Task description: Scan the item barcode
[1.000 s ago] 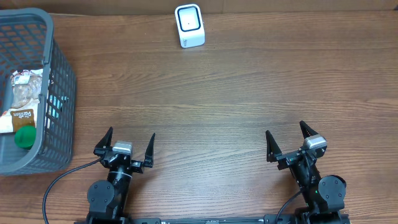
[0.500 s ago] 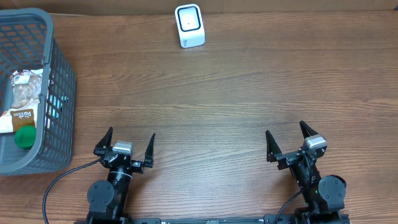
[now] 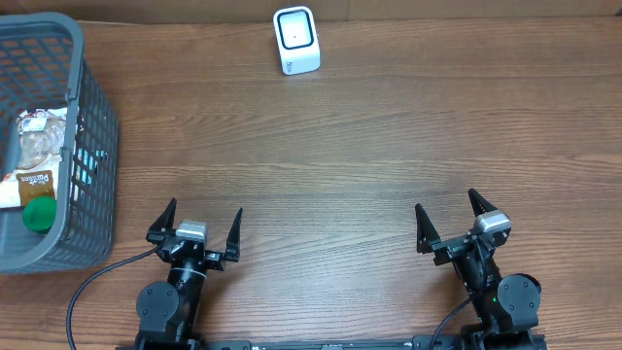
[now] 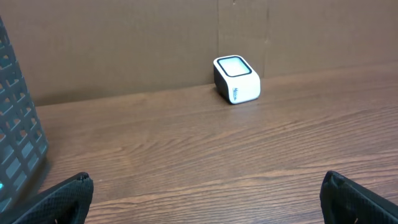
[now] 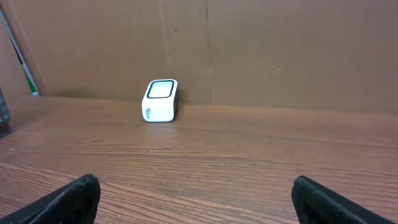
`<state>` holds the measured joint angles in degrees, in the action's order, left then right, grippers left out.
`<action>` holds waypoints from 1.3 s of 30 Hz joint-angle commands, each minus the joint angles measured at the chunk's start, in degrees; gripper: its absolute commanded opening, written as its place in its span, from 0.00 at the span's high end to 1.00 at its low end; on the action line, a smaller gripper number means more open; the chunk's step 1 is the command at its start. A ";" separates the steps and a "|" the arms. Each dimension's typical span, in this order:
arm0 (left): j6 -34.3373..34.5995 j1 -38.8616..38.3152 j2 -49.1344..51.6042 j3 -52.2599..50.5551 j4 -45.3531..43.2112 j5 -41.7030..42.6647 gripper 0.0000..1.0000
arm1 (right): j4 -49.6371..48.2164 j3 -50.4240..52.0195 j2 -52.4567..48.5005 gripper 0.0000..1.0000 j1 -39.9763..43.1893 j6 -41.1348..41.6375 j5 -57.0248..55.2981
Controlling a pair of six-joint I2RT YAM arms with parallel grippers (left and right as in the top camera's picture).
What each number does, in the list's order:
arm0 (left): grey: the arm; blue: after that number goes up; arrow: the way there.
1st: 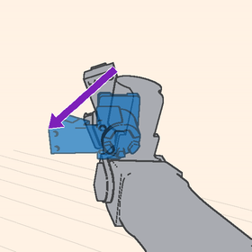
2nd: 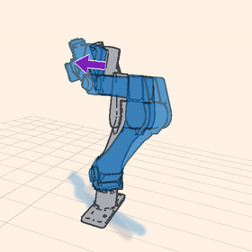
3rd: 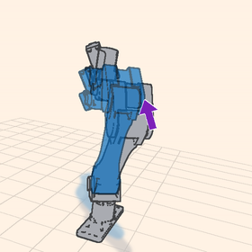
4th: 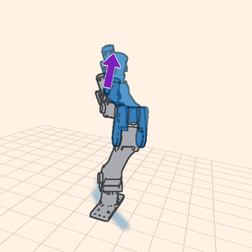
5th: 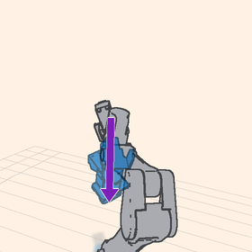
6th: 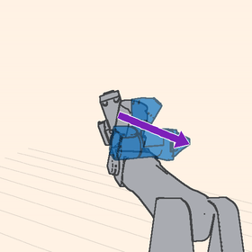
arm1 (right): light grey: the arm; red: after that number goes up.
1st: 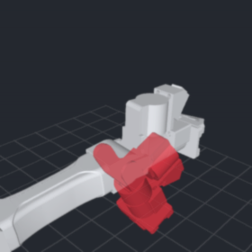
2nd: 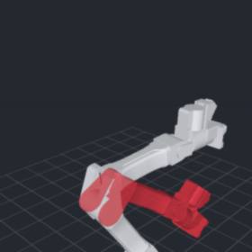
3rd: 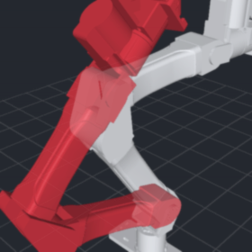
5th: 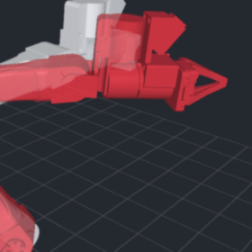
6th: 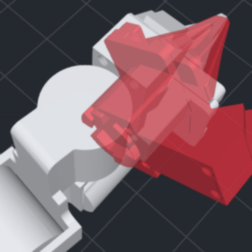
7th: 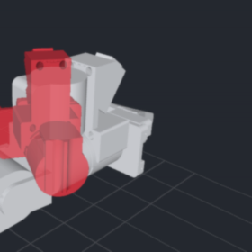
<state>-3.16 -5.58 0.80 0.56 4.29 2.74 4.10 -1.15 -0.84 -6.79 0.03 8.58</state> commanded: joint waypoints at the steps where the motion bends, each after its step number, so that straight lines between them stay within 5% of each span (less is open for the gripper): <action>1: 0.37 0.37 -0.55 -0.28 0.00 -0.37 0.00 | -0.22 0.70 0.68 0.00 0.22 -0.11 -0.11; 39: 2.08 0.37 -0.55 0.90 -1.51 3.50 0.00 | -0.22 0.70 0.68 0.00 0.22 -0.11 -0.11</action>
<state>-2.94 -5.58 0.80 0.51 3.03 4.54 4.14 -1.15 -0.84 -6.79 0.01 8.58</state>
